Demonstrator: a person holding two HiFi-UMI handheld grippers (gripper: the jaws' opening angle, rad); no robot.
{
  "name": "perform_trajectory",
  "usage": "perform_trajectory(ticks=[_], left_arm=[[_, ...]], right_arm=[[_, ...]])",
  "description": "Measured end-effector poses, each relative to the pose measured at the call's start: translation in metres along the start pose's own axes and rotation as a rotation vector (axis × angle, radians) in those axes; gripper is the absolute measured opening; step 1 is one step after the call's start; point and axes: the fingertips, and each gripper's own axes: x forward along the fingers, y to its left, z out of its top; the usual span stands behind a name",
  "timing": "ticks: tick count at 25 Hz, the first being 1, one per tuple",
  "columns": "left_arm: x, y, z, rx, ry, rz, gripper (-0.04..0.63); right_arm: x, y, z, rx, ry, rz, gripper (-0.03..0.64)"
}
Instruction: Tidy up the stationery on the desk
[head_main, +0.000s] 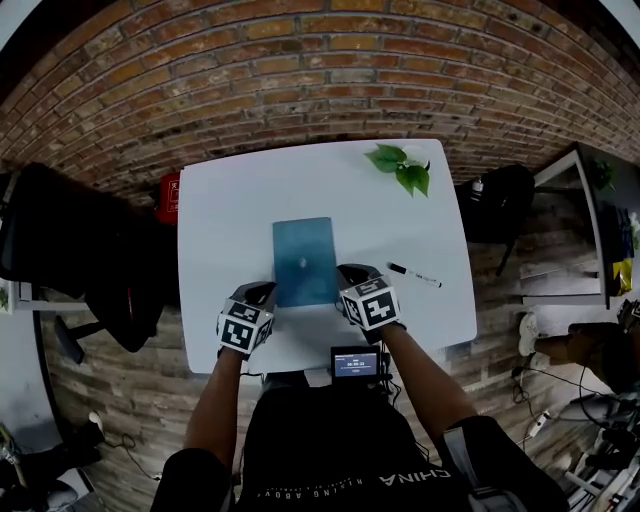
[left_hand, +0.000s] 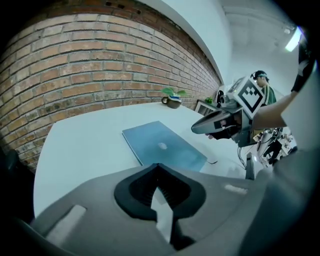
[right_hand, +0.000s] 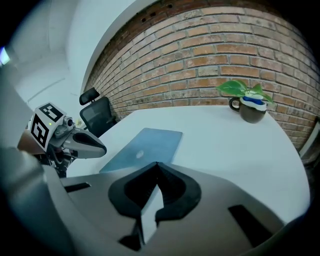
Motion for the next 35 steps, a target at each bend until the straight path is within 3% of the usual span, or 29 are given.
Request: perform_trajectory(ticks=[3,12,13,15,18,35], left_arm=[[0.008,0.011,0.006,0.02,0.023,0.012,0.011],[0.033,0.031,0.012,-0.001,0.041,-0.049,0.014],[0.035,0.031,0.011,-0.009,0.052,-0.059,0.023],[0.039,0.03,0.008,-0.021,0.072,-0.079,0.117],[0.042,0.029,0.007,-0.022,0.082,-0.081,0.117],[0.046,0.026,0.003,-0.035,0.102,-0.085,0.103]], right_arm=[[0.006,-0.002,0.002,0.02,0.003,-0.005,0.017],[0.034,-0.006,-0.001,0.108,0.038,-0.047,0.137],[0.037,-0.006,-0.001,0.115,0.04,-0.049,0.143],[0.041,-0.006,0.0,0.124,0.042,-0.049,0.156],[0.047,-0.007,-0.001,0.136,0.051,-0.058,0.17],[0.05,-0.003,-0.007,0.224,0.03,-0.088,0.156]])
